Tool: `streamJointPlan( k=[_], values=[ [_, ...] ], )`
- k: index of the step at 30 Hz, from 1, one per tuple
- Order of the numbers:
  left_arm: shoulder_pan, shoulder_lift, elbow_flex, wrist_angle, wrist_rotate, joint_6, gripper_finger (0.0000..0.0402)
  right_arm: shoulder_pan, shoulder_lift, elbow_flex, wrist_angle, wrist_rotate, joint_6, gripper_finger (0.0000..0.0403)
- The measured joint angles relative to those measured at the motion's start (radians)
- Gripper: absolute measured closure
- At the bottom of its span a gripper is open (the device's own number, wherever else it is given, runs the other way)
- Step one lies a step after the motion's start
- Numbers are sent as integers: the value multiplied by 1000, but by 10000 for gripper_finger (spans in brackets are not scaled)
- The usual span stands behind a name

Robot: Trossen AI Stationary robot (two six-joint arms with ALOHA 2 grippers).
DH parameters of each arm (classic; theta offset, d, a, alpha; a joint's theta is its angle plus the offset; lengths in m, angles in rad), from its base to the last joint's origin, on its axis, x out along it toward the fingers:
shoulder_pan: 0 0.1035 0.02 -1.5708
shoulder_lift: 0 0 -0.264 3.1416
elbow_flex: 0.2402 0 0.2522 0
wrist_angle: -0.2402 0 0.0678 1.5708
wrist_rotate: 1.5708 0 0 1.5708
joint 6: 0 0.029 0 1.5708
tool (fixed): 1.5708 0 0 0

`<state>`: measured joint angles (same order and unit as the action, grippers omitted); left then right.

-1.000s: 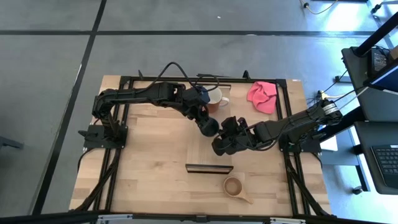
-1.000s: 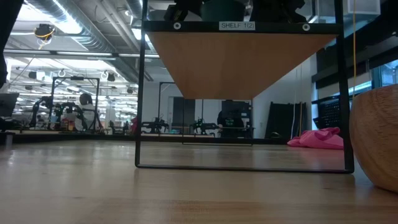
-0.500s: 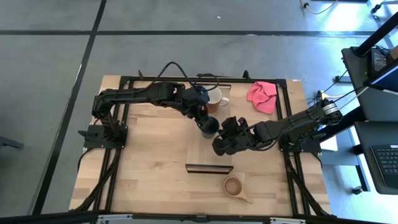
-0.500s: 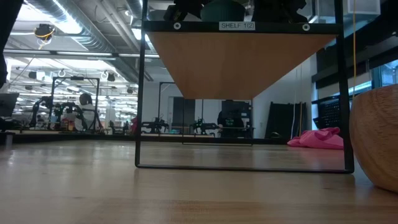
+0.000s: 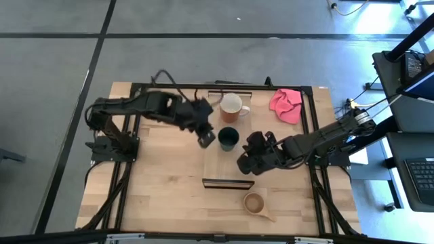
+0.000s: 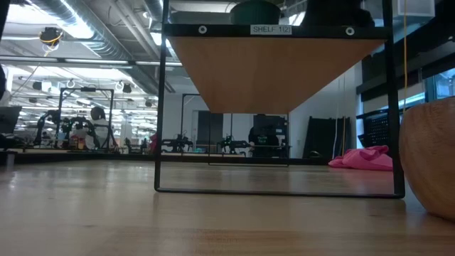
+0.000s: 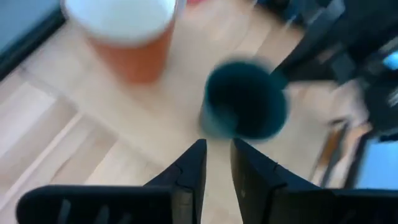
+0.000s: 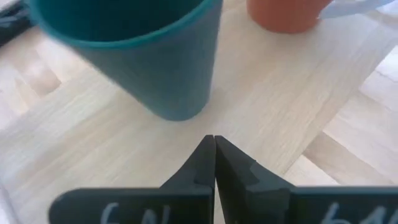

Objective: Stack small to large cups/mugs on shelf
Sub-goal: Put the dark blue cup on the shelf

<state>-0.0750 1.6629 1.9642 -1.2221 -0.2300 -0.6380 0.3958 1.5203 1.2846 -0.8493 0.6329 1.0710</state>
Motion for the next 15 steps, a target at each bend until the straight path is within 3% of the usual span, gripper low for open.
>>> streamJointPlan(
  k=[3,8,15],
  values=[
    [-67,2,-65,-7,-26,-47,333,30,-8,0,-15,1,33,395],
    [-169,7,-216,133,-32,-99,338,86,-12,0,-13,3,85,395],
    [-159,6,-316,335,-39,-119,336,127,-13,0,-13,27,130,395]
  ],
)
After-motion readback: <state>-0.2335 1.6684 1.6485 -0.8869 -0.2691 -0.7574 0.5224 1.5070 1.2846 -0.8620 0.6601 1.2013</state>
